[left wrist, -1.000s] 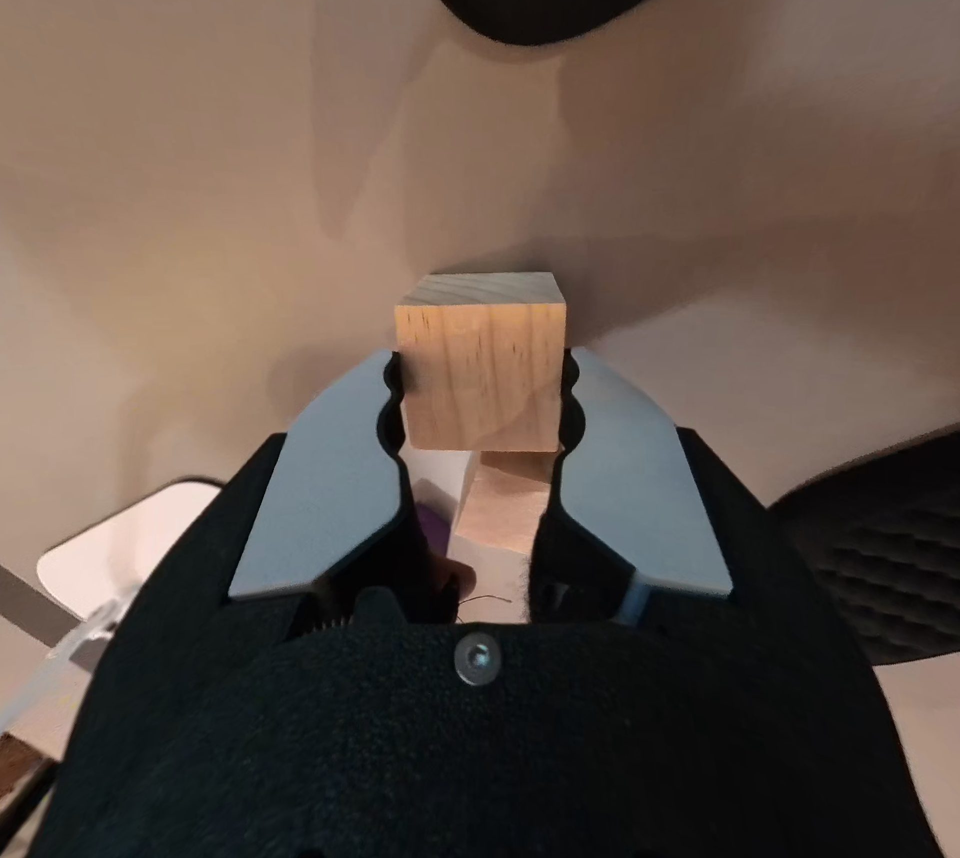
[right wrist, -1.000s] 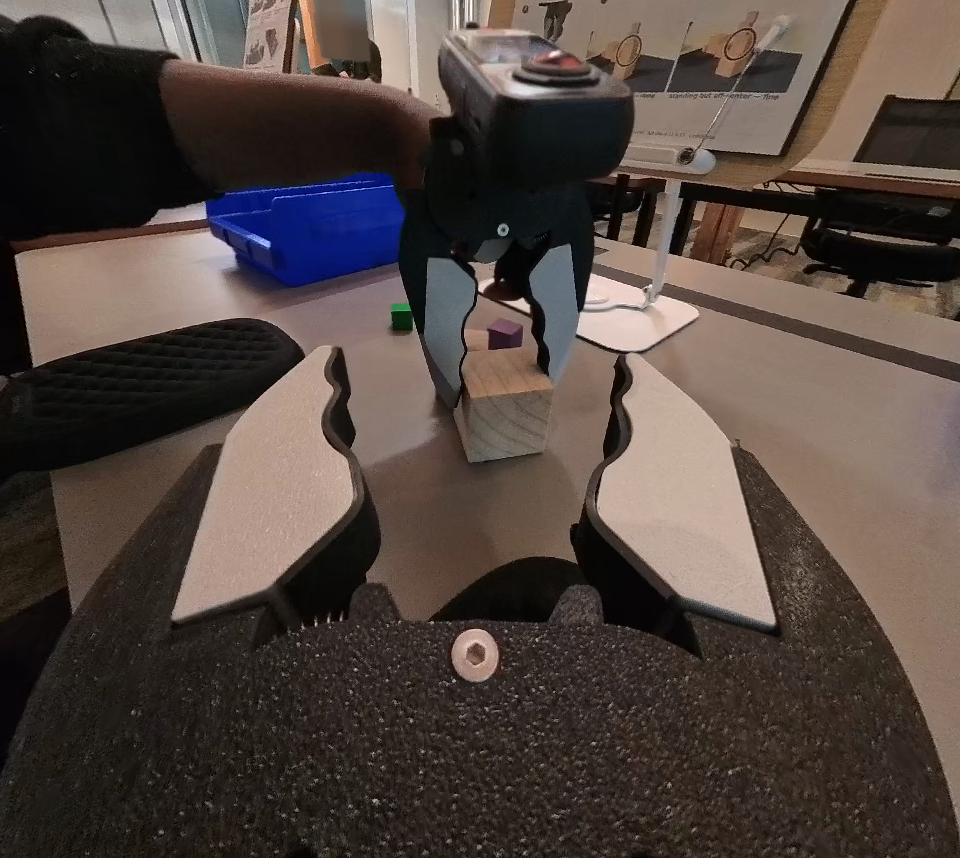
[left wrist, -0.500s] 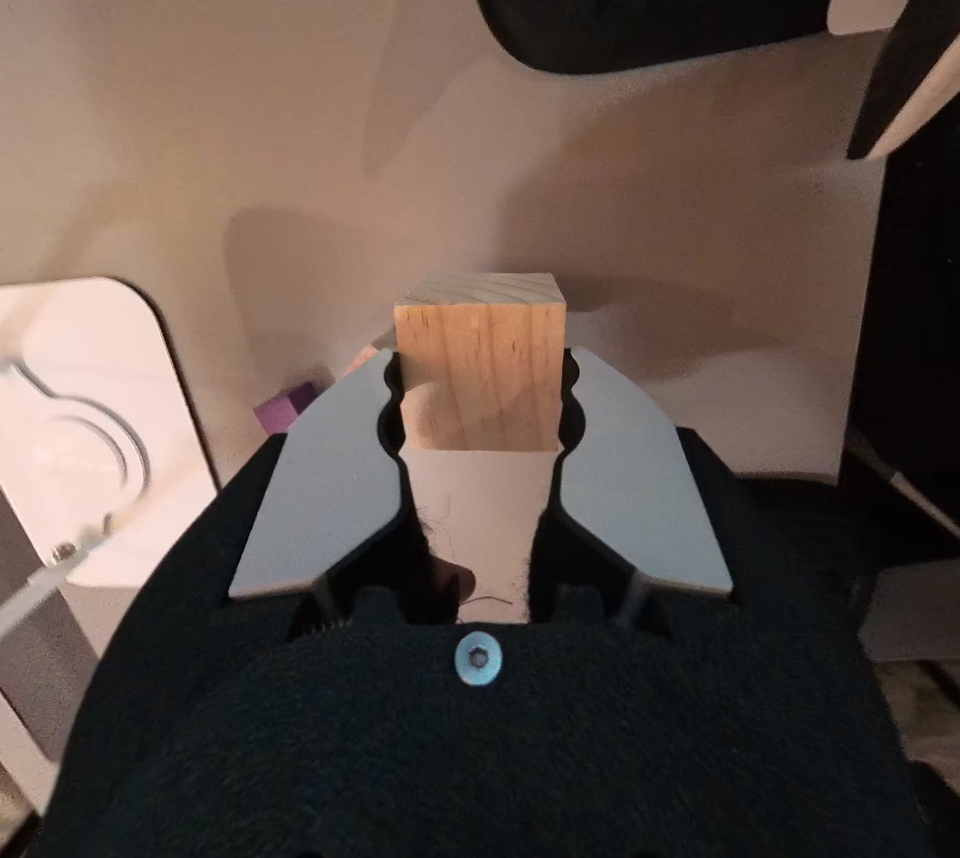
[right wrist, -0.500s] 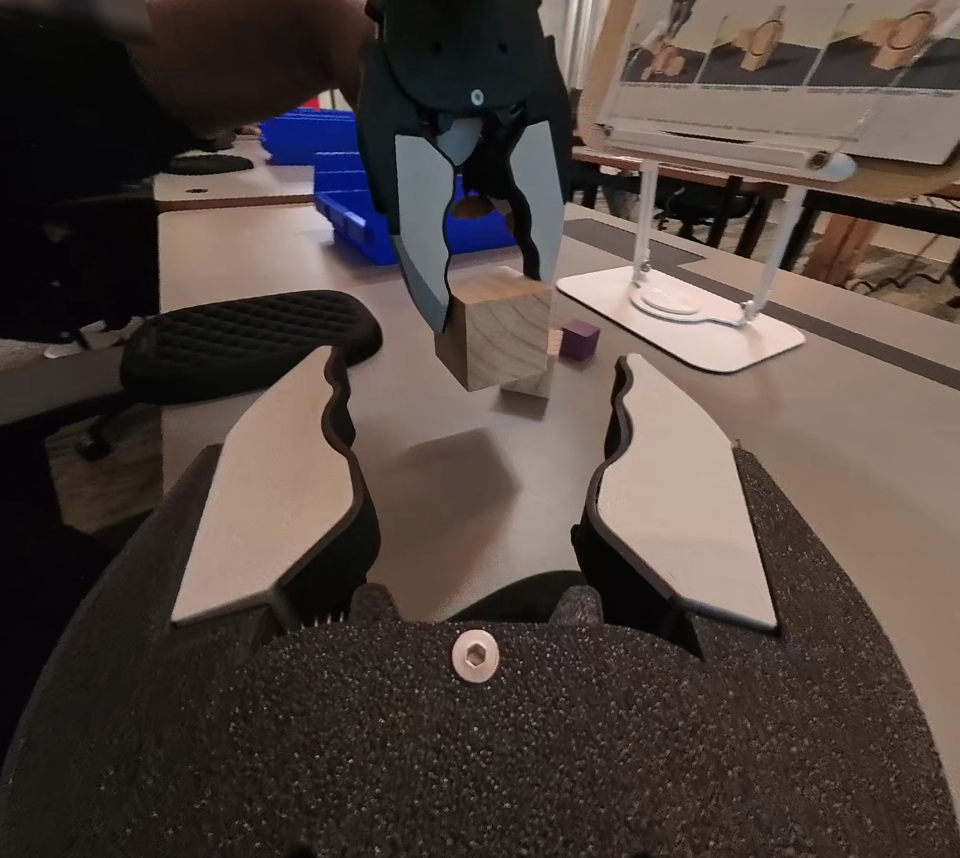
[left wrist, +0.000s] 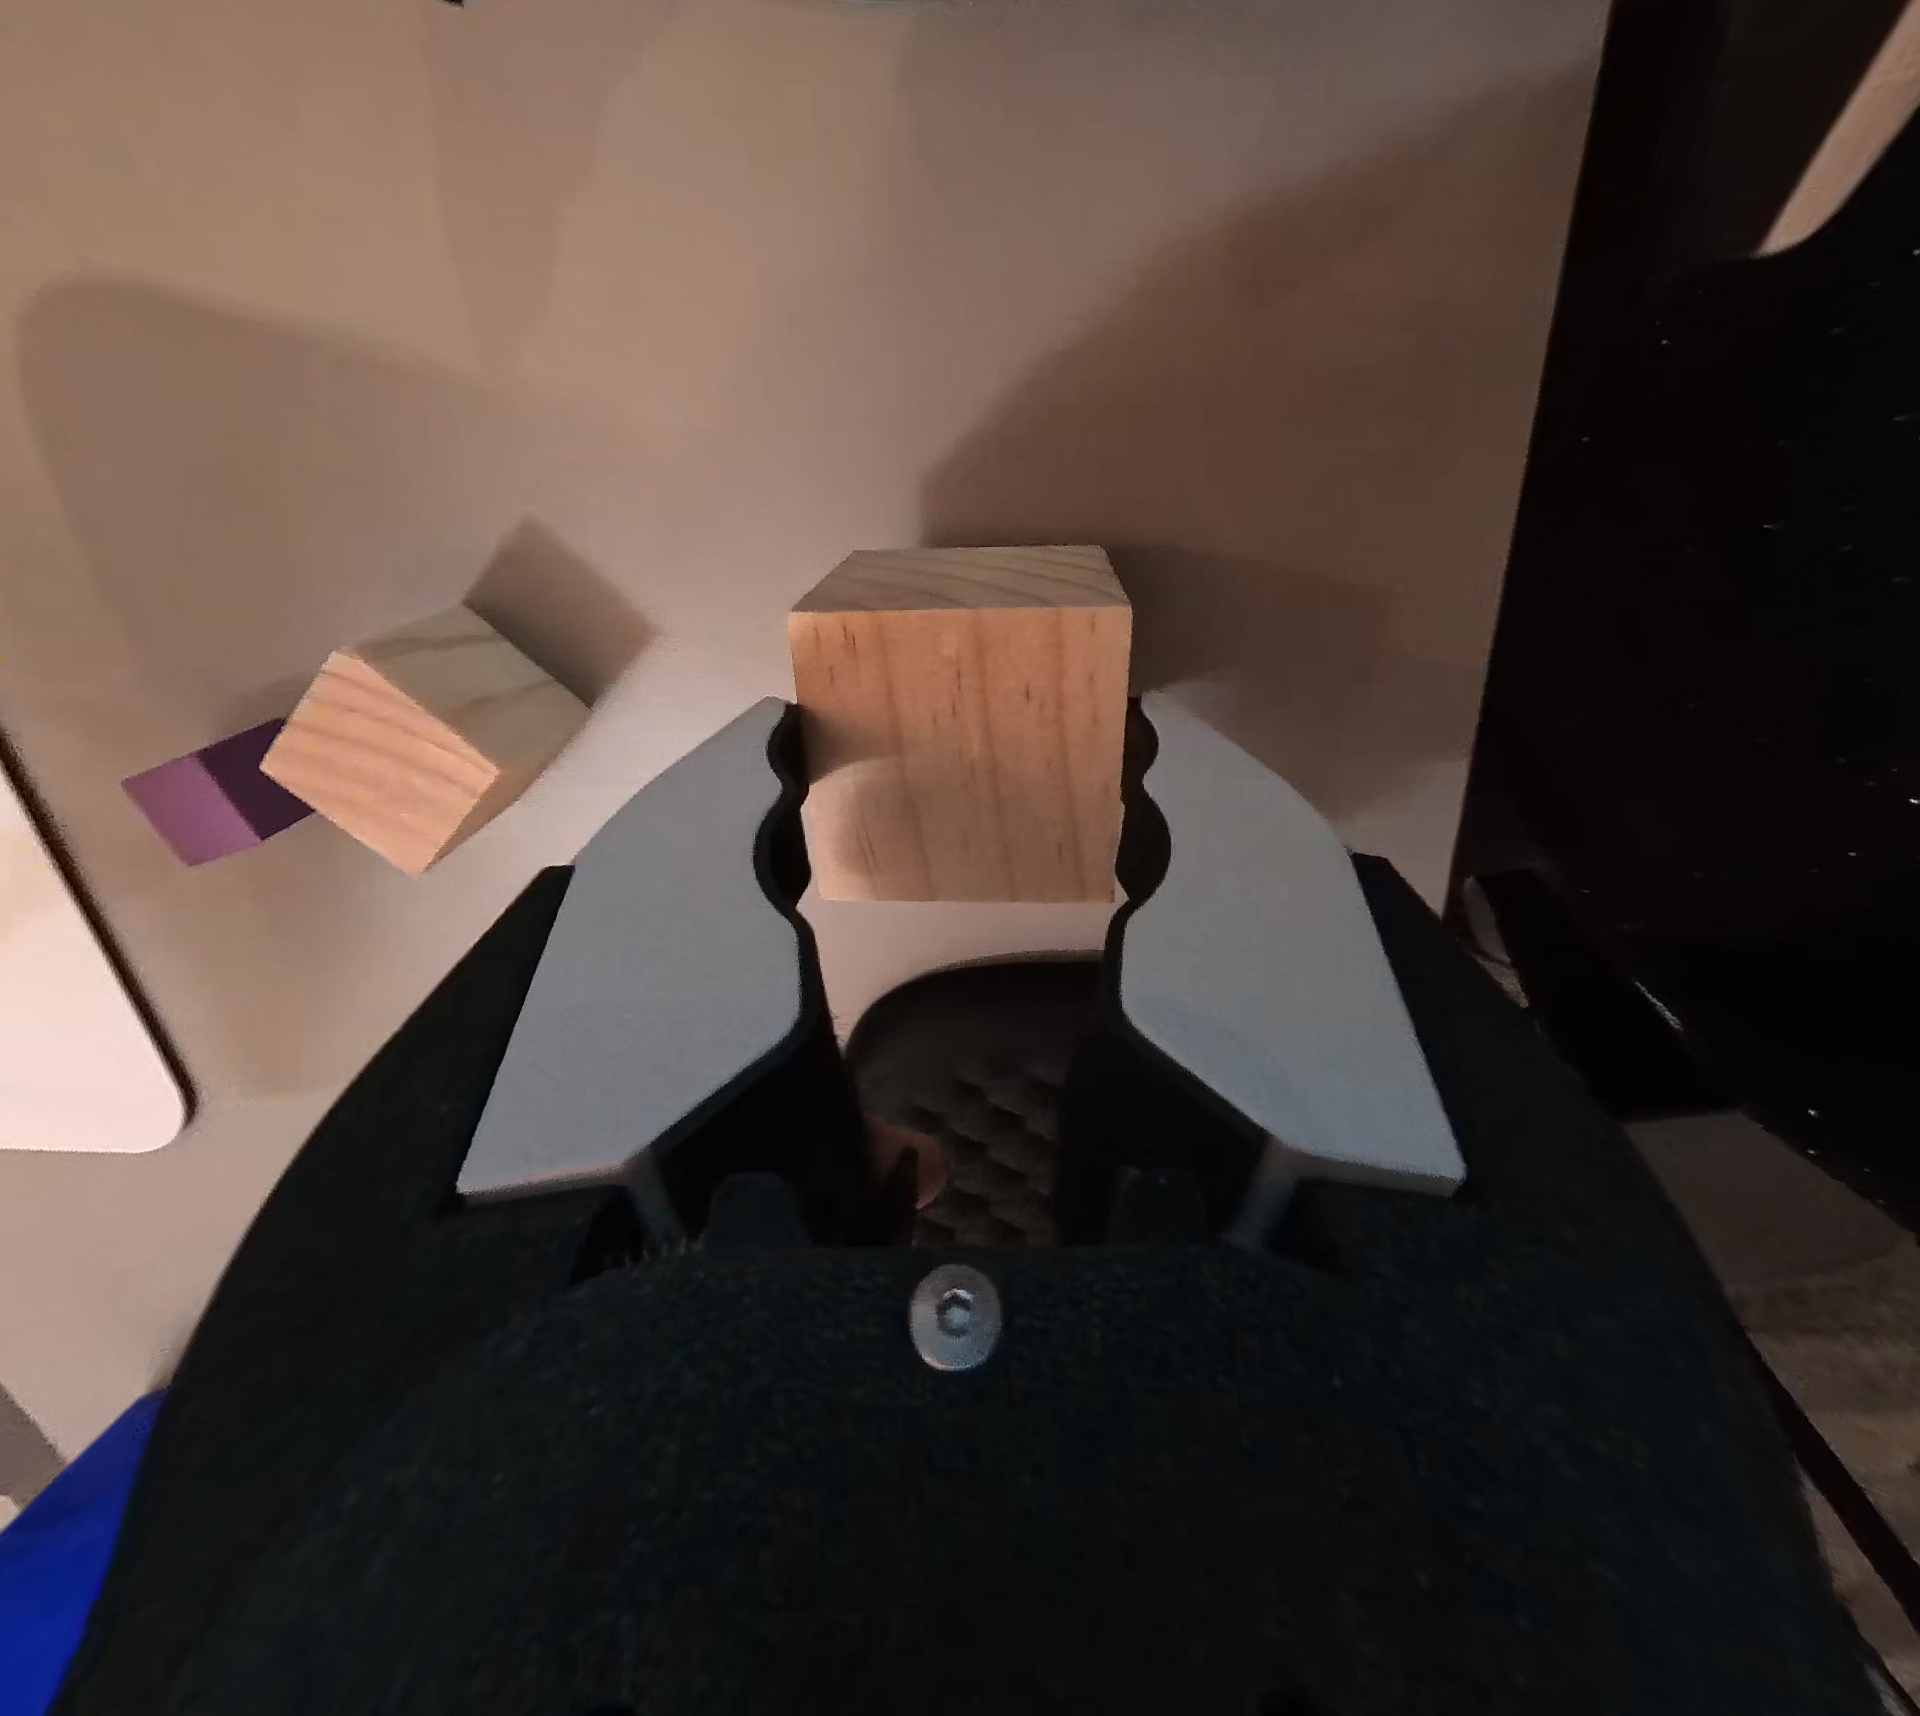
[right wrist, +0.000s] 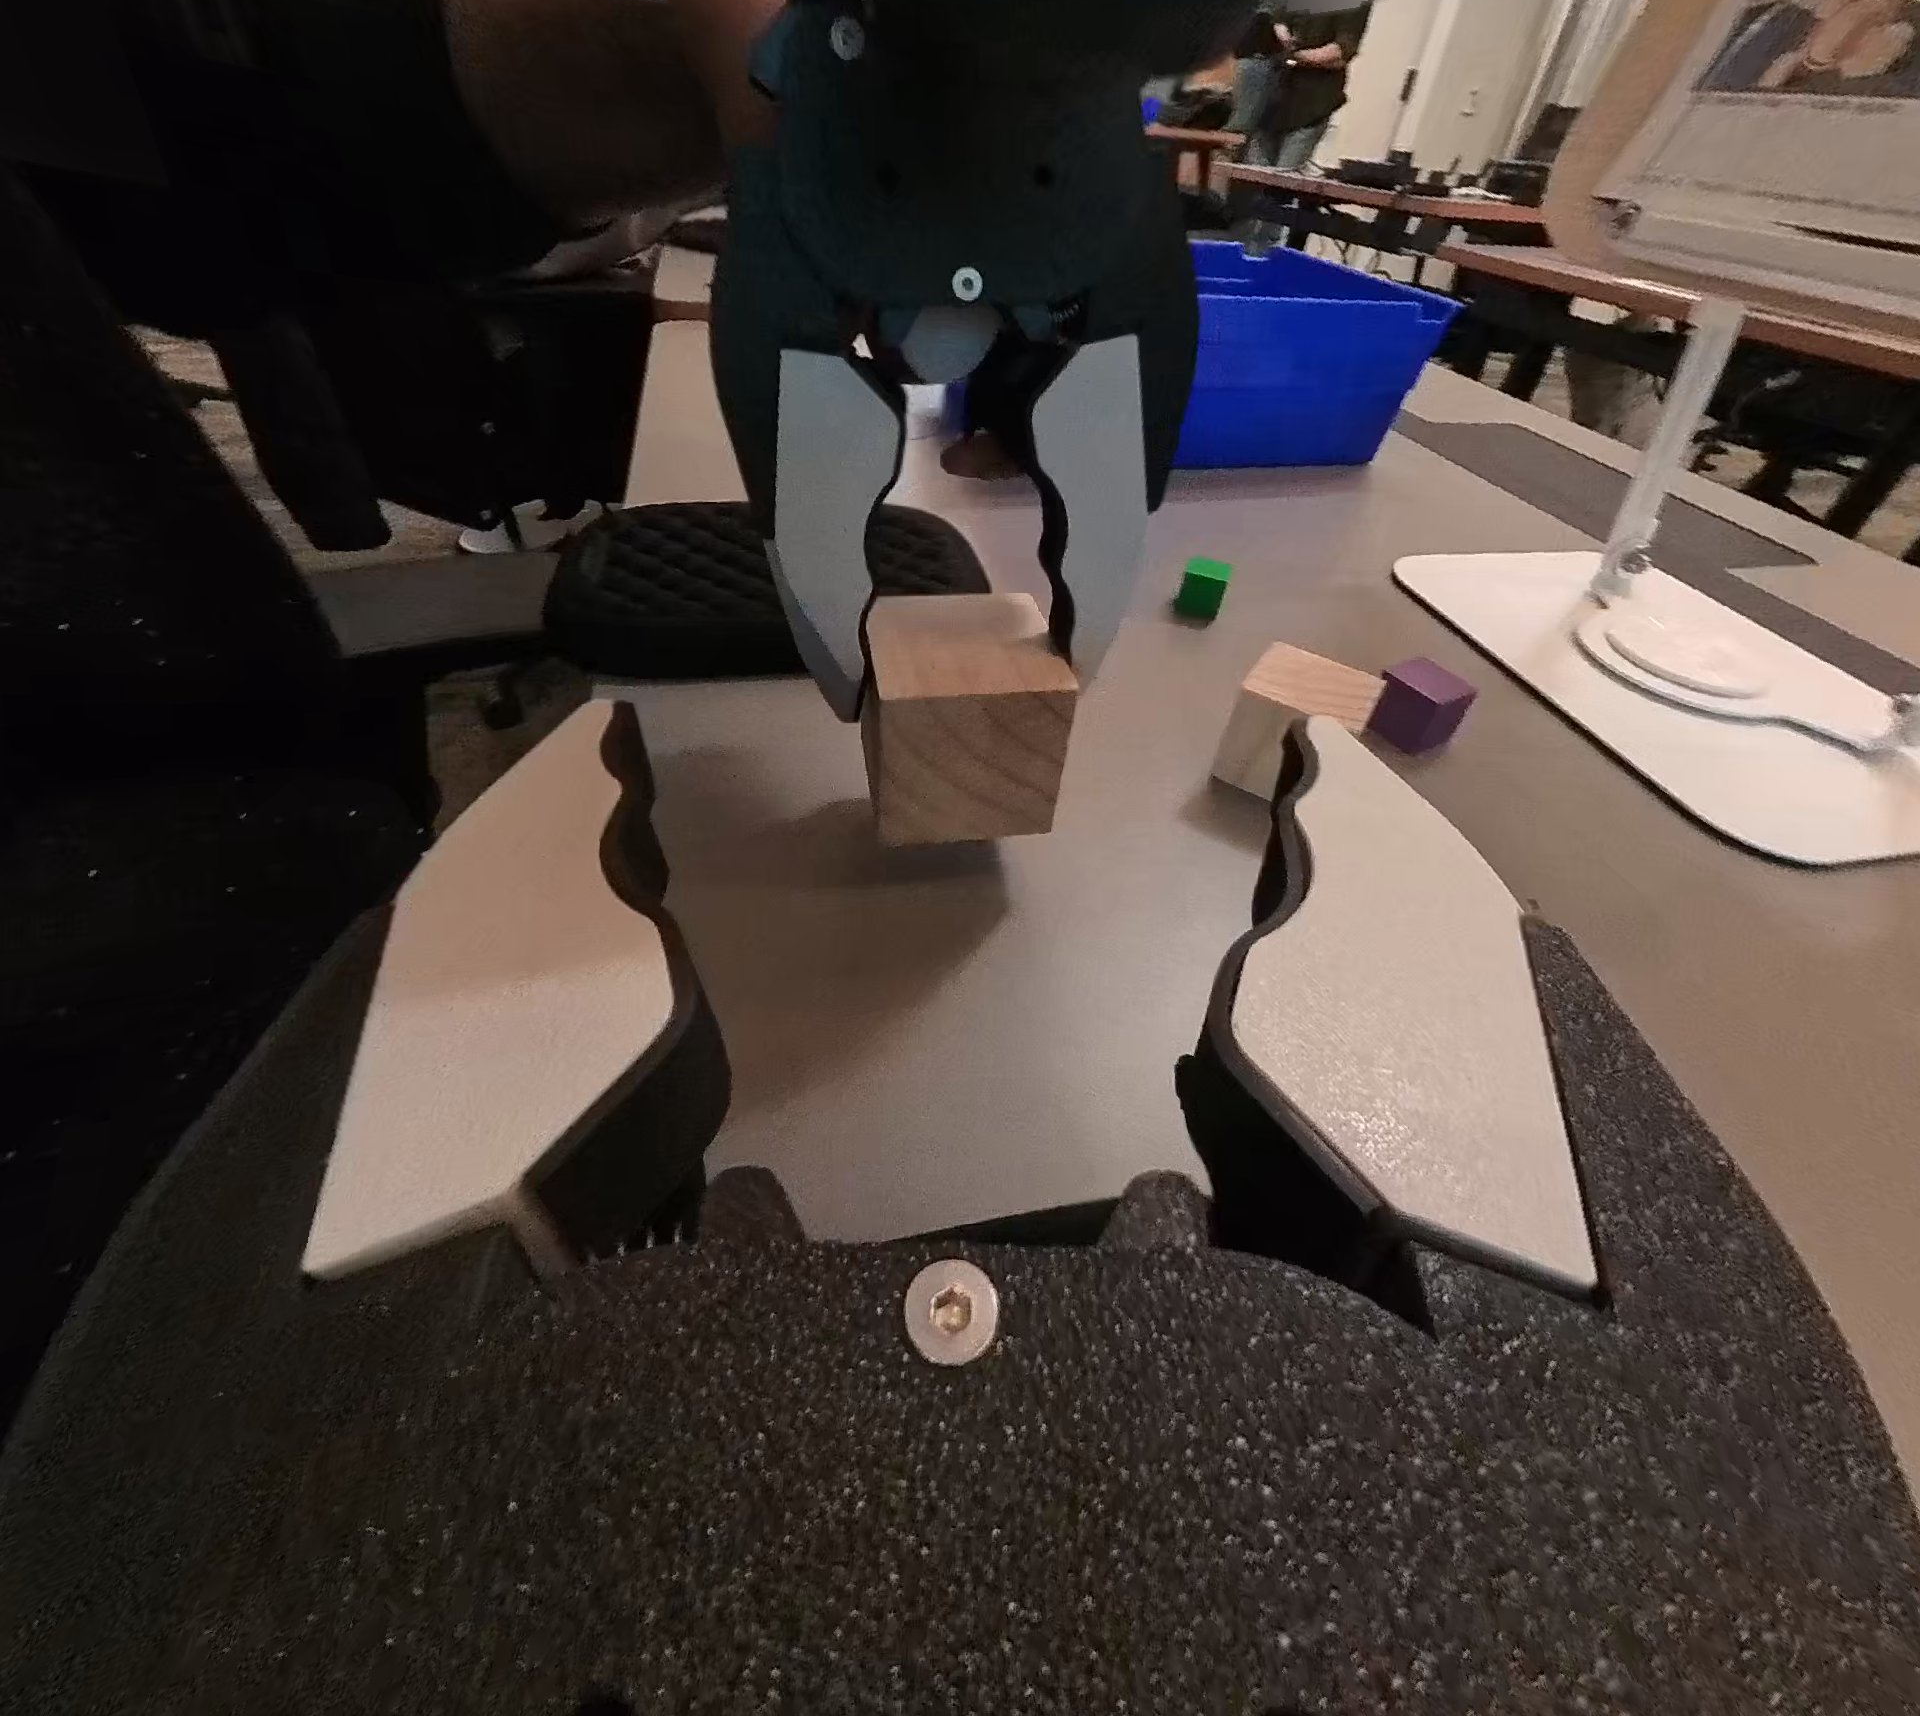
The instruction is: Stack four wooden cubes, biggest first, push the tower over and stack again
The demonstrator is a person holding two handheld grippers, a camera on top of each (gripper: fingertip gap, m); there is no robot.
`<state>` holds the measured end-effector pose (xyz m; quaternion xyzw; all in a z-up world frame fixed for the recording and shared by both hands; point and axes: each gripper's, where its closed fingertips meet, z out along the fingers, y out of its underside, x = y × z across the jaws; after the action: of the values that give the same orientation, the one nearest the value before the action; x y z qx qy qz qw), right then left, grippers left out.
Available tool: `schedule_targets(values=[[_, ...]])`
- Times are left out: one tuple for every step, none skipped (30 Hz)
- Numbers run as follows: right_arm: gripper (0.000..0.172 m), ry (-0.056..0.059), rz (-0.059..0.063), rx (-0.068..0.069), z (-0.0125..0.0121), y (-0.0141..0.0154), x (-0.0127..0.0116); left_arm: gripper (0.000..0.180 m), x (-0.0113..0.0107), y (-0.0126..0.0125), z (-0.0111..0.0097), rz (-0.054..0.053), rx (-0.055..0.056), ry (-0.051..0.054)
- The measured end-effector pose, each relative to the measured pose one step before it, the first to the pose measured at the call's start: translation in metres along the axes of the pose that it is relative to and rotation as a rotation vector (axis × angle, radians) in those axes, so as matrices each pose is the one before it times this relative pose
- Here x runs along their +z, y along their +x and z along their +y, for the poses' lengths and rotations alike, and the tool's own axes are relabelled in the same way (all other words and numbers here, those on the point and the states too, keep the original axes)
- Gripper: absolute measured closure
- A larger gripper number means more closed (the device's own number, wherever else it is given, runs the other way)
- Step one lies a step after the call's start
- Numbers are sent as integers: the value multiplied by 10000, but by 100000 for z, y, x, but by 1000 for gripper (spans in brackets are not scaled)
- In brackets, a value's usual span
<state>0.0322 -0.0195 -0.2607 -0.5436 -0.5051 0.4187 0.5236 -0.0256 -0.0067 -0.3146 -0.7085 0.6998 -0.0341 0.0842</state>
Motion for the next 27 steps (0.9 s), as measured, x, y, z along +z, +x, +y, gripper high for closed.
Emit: schedule_targets(values=[[60,7,-196,-90,-5,-310,-14,123,111,253,42,38,-8,0],[60,-3,-190,-78,18,-283,-4,123,116,262,38,51,-51,-18],[59,-17,-157,-45,26,-216,13,123,118,282,28,65,-53,-39],[59,-8,-187,-40,18,-246,0,123,122,263,2,42,-55,-42],[59,-6,-128,-27,15,-169,4,123,117,260,-2,43,-75,-54],[59,-3,-92,-20,3,-115,-3,123,103,199,13,7,-85,-60],[59,2,-112,-42,3,-166,-1,123,96,98,-4,-49,-88,-41],[59,-1,-65,-45,15,-114,-1,123,84,22,-37,-89,-71,3],[59,-10,-20,-22,8,-41,12,123,82,31,-38,-64,-68,17],[59,-12,-36,-18,22,-65,1,123,99,55,-55,-29,-40,46],[59,-15,-13,0,26,-18,20,123,93,97,-52,7,6,59],[59,-25,-12,15,31,3,23,123,89,121,-11,19,22,46],[60,-35,-12,21,50,-3,37,123,94,118,81,33,-14,-22],[60,-35,11,25,52,34,37,122,68,127,133,35,2,-54],[61,-46,17,17,61,37,49,122,53,79,104,7,17,-35],[62,-52,23,-10,74,4,44,122,22,37,72,-10,-17,-11],[63,-54,27,-26,72,10,62,122,12,32,39,-4,-40,-4],[63,-47,1,-29,54,-30,45,123,-13,13,38,-11,-41,-14],[63,-30,-1,-3,41,-1,29,123,-22,-13,26,-34,-3,-12],[63,-11,-11,29,16,5,13,123,-21,-18,9,-49,-8,-14],[63,2,-16,45,7,27,-6,123,-11,-22,-28,-44,6,14],[64,22,-7,38,-19,24,-12,123,0,36,-29,-1,3,16],[64,35,7,25,-43,34,-35,122,5,8,-7,0,-52,4],[64,24,0,10,-24,4,-22,123,13,-15,-4,-22,-19,4],[65,13,1,1,-14,1,-11,122,14,-1,12,-17,-1,-6],[65,10,3,0,-11,3,-3,122,4,-8,6,-11,-20,-12],[65,0,5,1,1,7,-10,122,19,-7,17,-12,6,-16]])
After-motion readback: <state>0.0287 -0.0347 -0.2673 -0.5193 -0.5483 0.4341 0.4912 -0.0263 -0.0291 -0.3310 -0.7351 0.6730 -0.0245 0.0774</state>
